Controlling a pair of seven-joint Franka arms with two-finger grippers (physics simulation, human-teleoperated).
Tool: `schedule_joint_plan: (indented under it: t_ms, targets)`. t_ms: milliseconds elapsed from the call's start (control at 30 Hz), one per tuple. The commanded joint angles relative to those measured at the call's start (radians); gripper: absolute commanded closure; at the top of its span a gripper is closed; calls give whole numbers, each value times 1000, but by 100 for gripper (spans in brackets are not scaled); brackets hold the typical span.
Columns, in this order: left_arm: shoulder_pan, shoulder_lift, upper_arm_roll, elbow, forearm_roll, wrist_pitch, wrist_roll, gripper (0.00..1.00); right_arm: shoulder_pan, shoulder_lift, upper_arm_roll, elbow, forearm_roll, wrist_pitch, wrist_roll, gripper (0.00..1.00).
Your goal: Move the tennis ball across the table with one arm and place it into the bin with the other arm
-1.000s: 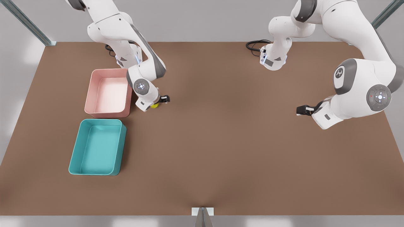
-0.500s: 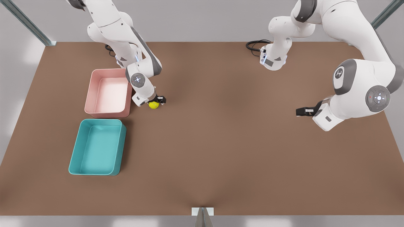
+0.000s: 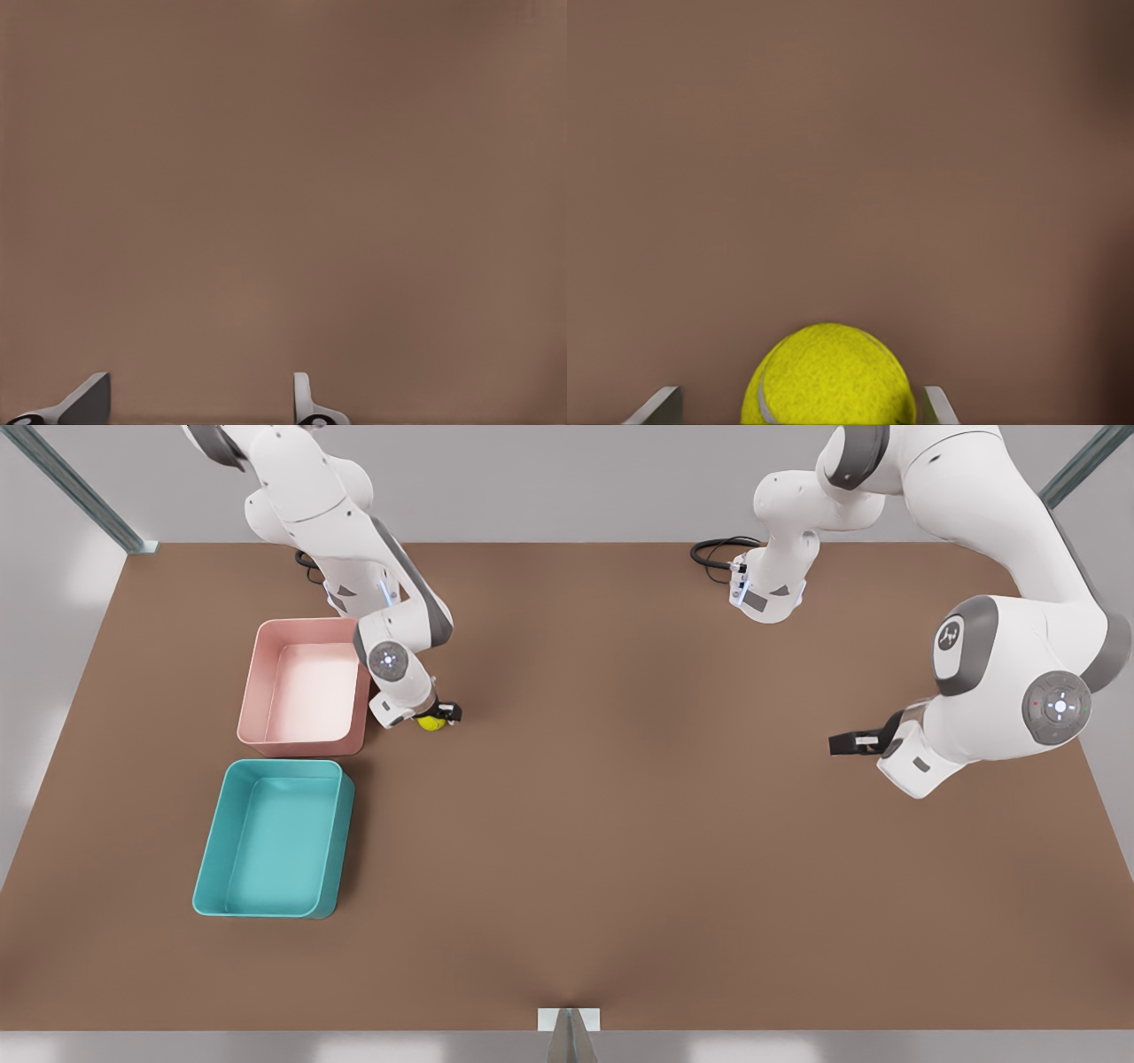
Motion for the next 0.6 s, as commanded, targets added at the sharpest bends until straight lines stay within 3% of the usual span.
schedule_joint_plan:
  t_ms: [0, 400, 433, 500, 567]
  targets:
    - [-4, -3, -4, 0, 3, 4, -41, 0, 0, 9, -1, 0, -1, 18, 34, 0]
    - [-1, 0, -4, -9, 5, 55, -41, 0, 4, 52, 2, -13, -3, 59, 35, 0]
    - [-1, 0, -4, -9, 5, 55, -41, 0, 3, 52, 2, -13, -3, 59, 34, 5]
    - [-1, 0, -4, -9, 5, 55, -42, 0, 1, 54, 1, -12, -3, 59, 32, 26]
    - [-3, 0, -4, -9, 5, 55, -44, 0, 1, 57, 1, -7, -3, 59, 32, 33]
